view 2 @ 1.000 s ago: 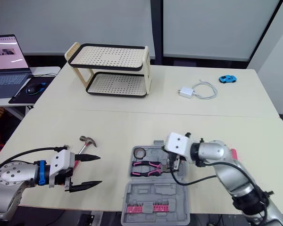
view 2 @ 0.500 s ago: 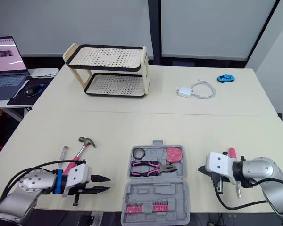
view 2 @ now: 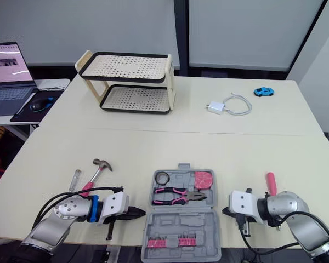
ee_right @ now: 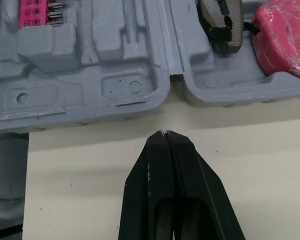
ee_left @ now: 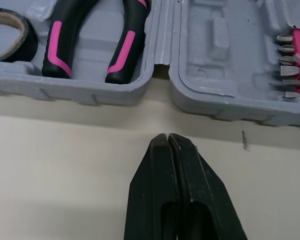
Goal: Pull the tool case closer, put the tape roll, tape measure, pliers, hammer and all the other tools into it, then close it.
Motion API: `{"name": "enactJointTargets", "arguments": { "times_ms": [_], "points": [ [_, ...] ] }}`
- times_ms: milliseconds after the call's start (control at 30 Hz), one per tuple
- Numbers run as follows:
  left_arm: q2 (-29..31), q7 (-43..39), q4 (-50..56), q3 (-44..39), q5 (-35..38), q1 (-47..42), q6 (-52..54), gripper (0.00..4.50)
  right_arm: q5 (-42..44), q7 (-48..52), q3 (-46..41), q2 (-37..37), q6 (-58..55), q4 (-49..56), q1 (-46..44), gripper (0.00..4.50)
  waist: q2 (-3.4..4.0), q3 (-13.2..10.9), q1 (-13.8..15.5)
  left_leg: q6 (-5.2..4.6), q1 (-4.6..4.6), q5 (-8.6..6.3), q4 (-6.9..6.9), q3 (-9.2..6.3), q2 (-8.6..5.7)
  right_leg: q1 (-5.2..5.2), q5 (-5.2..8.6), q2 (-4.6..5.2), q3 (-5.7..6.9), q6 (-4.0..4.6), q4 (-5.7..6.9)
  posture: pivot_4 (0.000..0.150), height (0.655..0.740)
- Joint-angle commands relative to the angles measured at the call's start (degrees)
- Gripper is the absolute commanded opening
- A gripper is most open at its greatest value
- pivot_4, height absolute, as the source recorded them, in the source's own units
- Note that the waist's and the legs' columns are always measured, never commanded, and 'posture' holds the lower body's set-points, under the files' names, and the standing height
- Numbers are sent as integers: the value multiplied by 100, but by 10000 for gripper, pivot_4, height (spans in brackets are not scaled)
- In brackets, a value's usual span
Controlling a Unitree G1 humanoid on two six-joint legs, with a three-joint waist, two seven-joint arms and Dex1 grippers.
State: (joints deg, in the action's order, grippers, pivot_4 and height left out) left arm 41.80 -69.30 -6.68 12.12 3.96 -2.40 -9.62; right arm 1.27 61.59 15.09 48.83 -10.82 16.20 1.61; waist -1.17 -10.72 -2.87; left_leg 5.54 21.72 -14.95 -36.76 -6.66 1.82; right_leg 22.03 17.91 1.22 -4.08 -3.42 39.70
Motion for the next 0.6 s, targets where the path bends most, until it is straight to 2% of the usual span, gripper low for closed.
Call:
{"name": "enactJointTargets", "arguments": {
  "times_ms": [33, 300, 600],
  "points": [
    [-129, 112, -161, 201, -181, -58, -132, 90, -80, -33, 130, -113, 82, -18, -135, 0, 9, 6, 2, 0, 0, 0, -2, 0, -1, -2, 0, 0, 0, -1, 0, 1500, 7350],
    [-330, 233, -100, 412, -285, -238, 35, 90, -228, -44, 271, -296, 190, -308, -429, 0, 20, 11, 4, 0, -2, 0, -6, -1, -3, -6, -1, 2, 0, -3, -2, 1500, 7350],
    [-439, 300, 29, 524, -306, -359, 217, 90, -204, -44, 405, -461, 33, -187, -473, 0, 23, 14, 5, 0, -12, 0, -6, -3, -4, -19, -2, 2, 1, -3, -4, 1500, 7350]
  ]
}}
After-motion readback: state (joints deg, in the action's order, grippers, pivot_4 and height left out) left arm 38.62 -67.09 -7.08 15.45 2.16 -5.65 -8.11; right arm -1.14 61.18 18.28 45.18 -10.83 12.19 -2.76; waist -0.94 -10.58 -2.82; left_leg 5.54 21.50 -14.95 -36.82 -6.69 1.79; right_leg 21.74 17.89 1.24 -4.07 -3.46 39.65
